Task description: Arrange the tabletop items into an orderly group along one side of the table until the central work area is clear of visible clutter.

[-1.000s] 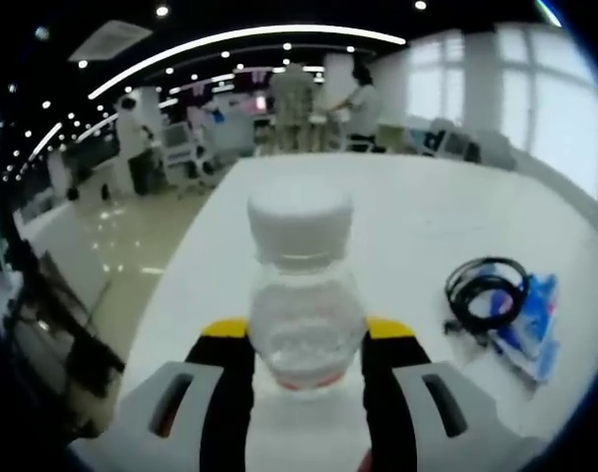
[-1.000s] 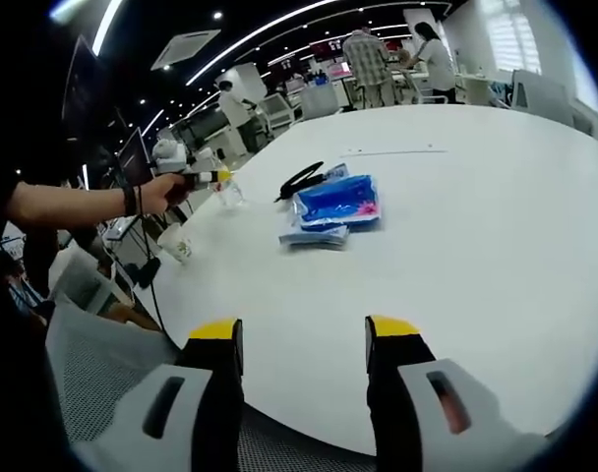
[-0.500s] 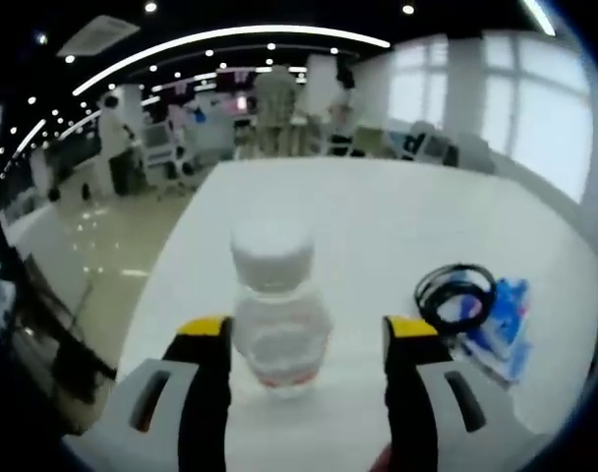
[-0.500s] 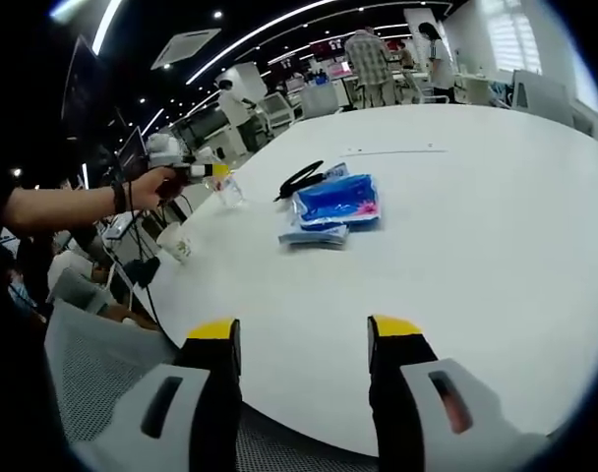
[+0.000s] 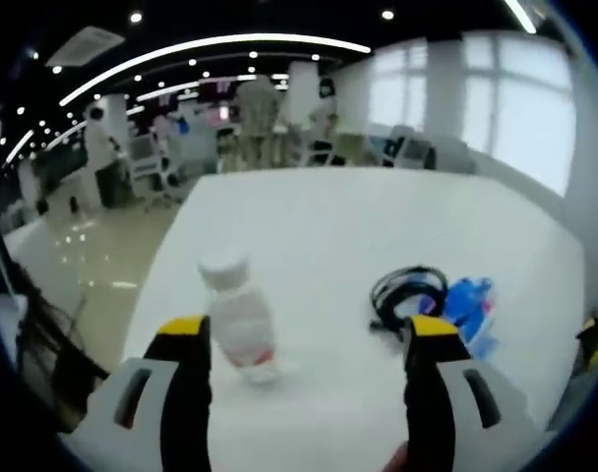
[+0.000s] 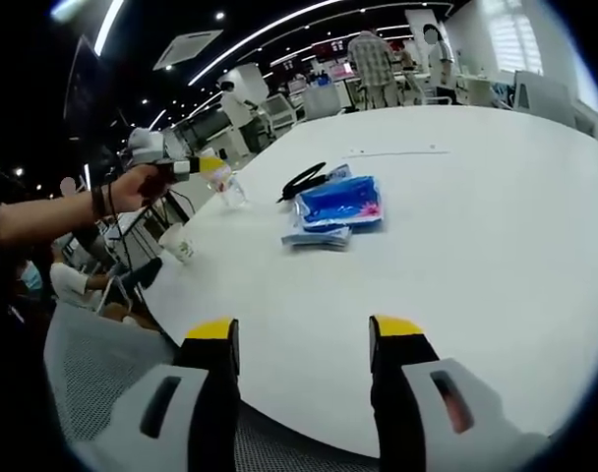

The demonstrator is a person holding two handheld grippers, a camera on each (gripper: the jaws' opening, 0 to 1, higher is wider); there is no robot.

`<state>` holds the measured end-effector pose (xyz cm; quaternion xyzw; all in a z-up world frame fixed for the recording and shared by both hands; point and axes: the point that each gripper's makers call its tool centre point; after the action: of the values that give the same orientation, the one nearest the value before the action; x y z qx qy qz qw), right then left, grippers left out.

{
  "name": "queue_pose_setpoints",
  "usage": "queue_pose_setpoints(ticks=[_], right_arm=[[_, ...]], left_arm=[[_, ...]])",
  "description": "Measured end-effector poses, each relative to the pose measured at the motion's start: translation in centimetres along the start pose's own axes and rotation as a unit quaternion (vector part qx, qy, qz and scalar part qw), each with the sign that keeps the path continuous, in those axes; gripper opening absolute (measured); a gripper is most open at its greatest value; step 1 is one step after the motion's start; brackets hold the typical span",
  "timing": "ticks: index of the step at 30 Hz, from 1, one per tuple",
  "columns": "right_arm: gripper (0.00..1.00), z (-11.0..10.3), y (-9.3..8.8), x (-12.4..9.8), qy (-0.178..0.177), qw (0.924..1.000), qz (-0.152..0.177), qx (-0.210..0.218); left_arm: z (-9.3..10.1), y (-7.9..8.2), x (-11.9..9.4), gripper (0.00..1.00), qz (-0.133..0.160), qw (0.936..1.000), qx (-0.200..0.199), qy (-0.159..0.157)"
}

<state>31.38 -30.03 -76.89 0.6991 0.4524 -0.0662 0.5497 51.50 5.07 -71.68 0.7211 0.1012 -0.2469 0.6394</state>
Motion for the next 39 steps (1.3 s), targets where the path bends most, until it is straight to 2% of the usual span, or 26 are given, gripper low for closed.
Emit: queue_pose_setpoints(ticks=[5, 12, 22, 39], right_arm=[[0.54, -0.2, 0.0, 0.0, 0.005, 1.0, -0.002, -0.004], [0.54, -0.4, 0.1, -0.1, 0.012, 0.9999, 0.002, -0.003], [0.56, -0.7, -0.4, 0.2, 0.015, 0.9998, -0.006, -0.014], [0.57, -0.9, -0.8, 0.3, 0.018, 0.9997, -0.009, -0.017]], left_arm=[[1.1, 0.4, -1.3, 0.75, 0.006, 0.9999, 0.006, -0.009], [1.7, 1.3, -3.0, 0.74, 0.019, 0.9998, 0.005, -0.009], [2.7, 1.6, -3.9, 0.75, 0.024, 0.9996, 0.011, -0.012], [8.1, -0.7, -5.5, 0.81, 0.013, 0.9987, 0.034, -0.034]])
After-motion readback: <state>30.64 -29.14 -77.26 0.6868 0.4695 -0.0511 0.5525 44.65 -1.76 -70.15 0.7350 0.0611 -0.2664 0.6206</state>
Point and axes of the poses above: the point that each gripper's makers call its tool centre point, and the gripper's own axes: x roughly forward along the fingers, z roughly to its right, y roughly out of its top, and after that the axes turned 6 degrees about x, right-handed
